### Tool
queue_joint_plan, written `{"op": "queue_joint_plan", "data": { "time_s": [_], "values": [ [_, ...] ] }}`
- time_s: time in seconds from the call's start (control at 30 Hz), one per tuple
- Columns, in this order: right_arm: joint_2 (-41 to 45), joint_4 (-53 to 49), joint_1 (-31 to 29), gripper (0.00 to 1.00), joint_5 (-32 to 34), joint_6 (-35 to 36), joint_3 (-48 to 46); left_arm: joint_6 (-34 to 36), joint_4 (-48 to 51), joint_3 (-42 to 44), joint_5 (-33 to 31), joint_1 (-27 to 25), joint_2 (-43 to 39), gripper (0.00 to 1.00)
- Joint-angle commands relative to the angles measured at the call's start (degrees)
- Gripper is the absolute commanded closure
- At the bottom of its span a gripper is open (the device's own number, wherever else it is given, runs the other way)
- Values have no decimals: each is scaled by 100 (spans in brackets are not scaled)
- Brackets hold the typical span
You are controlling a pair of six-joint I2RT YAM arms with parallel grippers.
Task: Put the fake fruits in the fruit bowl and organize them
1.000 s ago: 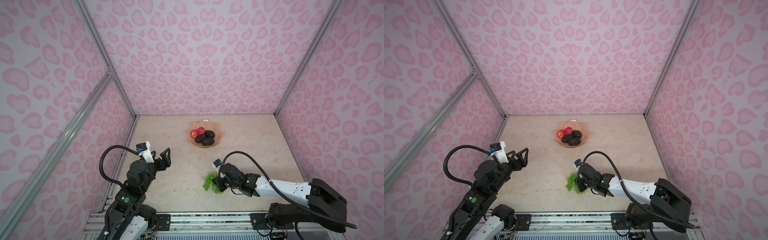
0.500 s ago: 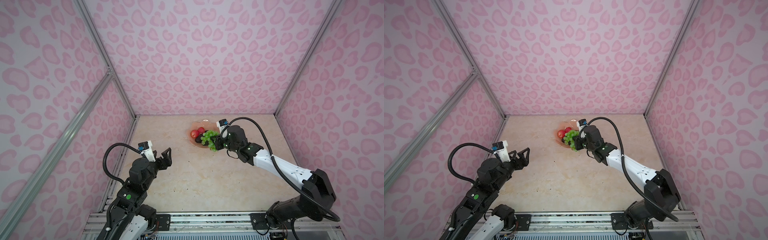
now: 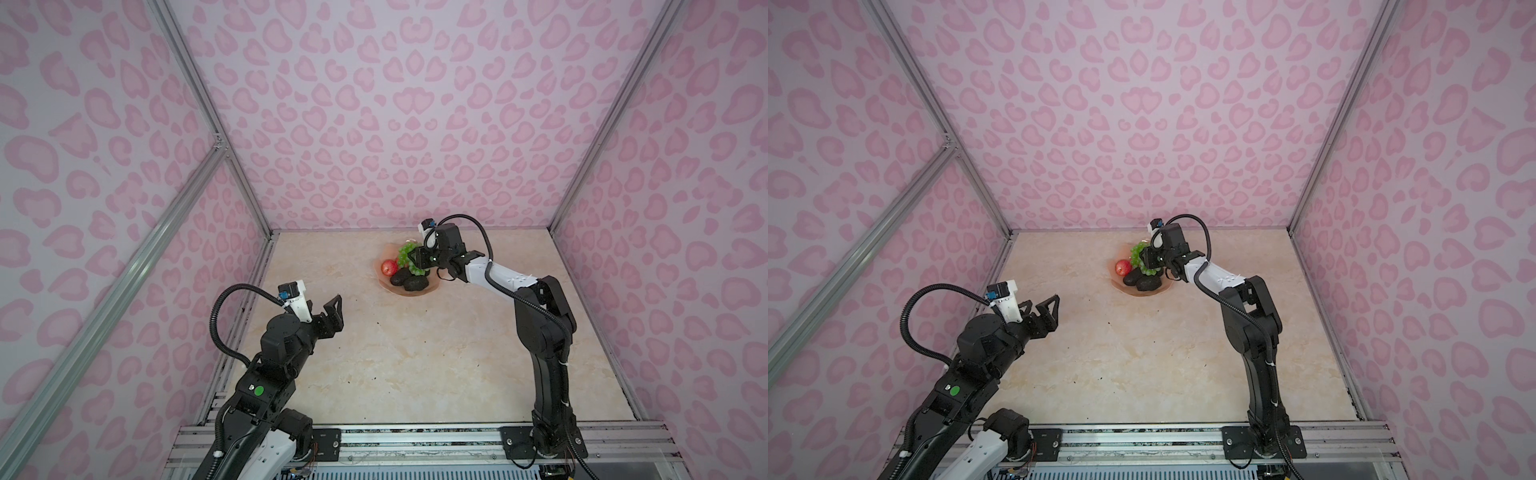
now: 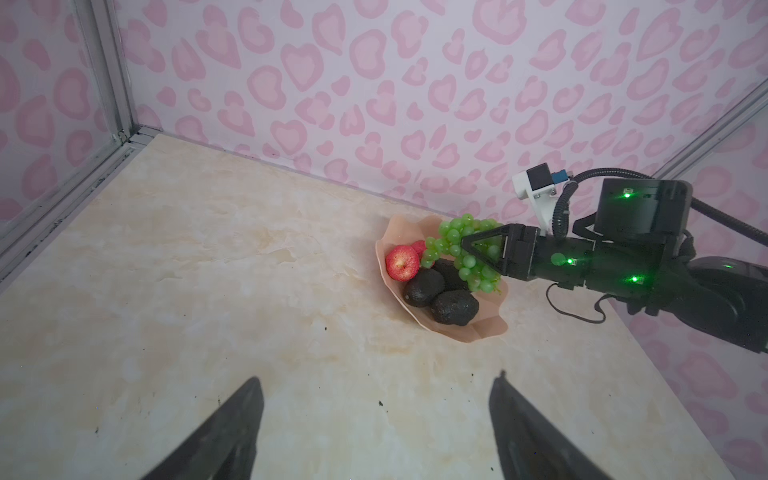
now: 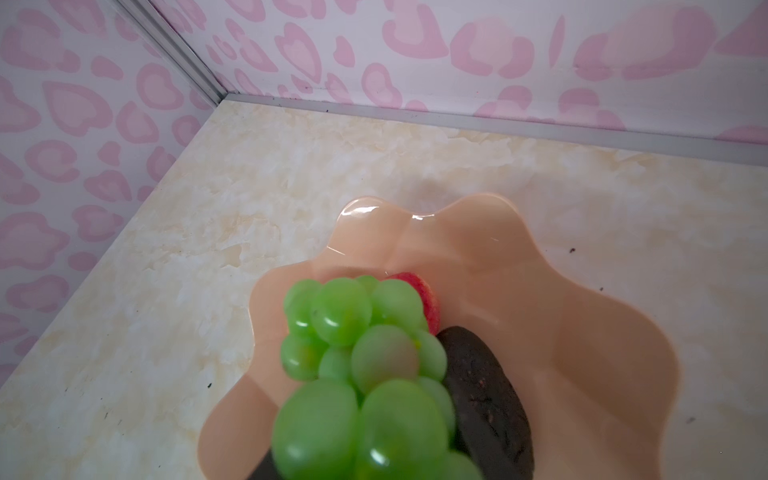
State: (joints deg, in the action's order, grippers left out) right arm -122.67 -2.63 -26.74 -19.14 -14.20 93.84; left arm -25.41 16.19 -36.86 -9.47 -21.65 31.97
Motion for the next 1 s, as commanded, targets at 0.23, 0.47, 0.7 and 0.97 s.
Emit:
{"op": "queue_joint_plan", "data": {
  "time_s": [0.23,0.47,0.7,0.97],
  "values": [
    [198,-284,47,13,346,189,-6,187,-190,8,-228,7,39,14],
    [913,-375,69,1,712,346,-136,410,-305,74,-485,11,37,13],
    [2589,300,179,1,1147,411,-1987,923,-1166,466,-1192,15,144,9],
    [5493,1386,766,1,3228,742,-5085,1914,-4330,2037,-2165,80,1222,1]
  ]
}}
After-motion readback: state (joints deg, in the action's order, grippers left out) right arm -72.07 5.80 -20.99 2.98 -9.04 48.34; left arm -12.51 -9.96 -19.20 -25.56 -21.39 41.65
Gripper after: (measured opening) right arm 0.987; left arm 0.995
